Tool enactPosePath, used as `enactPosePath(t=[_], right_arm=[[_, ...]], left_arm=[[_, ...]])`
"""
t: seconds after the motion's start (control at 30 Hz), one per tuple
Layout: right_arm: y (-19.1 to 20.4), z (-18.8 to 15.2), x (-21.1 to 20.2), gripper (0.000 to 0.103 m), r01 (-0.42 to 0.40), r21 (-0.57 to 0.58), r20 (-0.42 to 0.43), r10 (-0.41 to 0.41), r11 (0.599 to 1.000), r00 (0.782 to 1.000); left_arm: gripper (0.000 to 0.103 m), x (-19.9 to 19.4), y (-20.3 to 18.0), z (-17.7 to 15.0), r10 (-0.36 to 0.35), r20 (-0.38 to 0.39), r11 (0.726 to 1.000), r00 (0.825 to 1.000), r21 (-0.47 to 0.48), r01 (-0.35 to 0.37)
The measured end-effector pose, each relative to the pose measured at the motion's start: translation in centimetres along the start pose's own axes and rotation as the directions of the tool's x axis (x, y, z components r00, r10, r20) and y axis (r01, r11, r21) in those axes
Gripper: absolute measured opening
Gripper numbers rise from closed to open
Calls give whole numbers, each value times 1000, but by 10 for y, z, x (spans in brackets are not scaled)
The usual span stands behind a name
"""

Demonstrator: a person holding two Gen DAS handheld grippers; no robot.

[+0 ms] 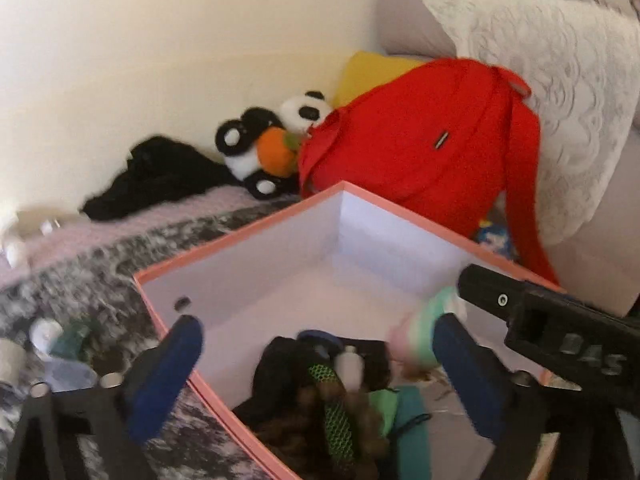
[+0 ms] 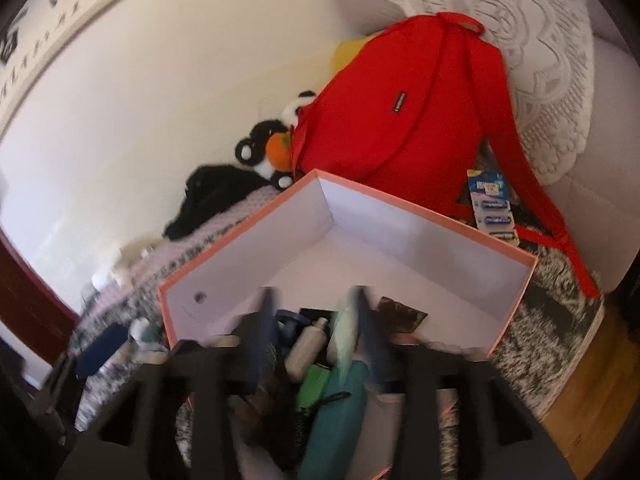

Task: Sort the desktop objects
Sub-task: 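Carry bracelet and pink-green pouch into the pink box and release them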

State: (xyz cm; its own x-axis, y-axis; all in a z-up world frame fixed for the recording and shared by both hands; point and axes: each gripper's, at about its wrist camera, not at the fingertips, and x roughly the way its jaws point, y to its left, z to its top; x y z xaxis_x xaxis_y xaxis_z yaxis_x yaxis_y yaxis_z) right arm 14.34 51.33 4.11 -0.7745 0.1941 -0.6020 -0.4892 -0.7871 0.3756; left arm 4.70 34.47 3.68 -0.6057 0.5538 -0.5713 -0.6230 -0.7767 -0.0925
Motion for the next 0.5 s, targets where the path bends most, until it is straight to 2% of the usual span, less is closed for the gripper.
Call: enactPosePath(t=[0.03,0.13,0.23,0.5], right_arm=[[-1,0,-2,72,-15,16,6,15,1000,1000],[8,-1,-3,72,-27,9,12,27,1000,1000],[19,-2,-3,72,-41,2,12,41,999,999],[59,-8,7,72,-97,-21,-1,97,995,995]], left_arm=[[99,-1,4,0,-7,-7,1000,1000,-20,7],[99,-2,16,0,-24,-23,997,999,-74,22],[99,-6,25,-1,-12,-25,995,1000,-96,10],[99,-16,65,-5,74,-19,988,997,-137,-76]])
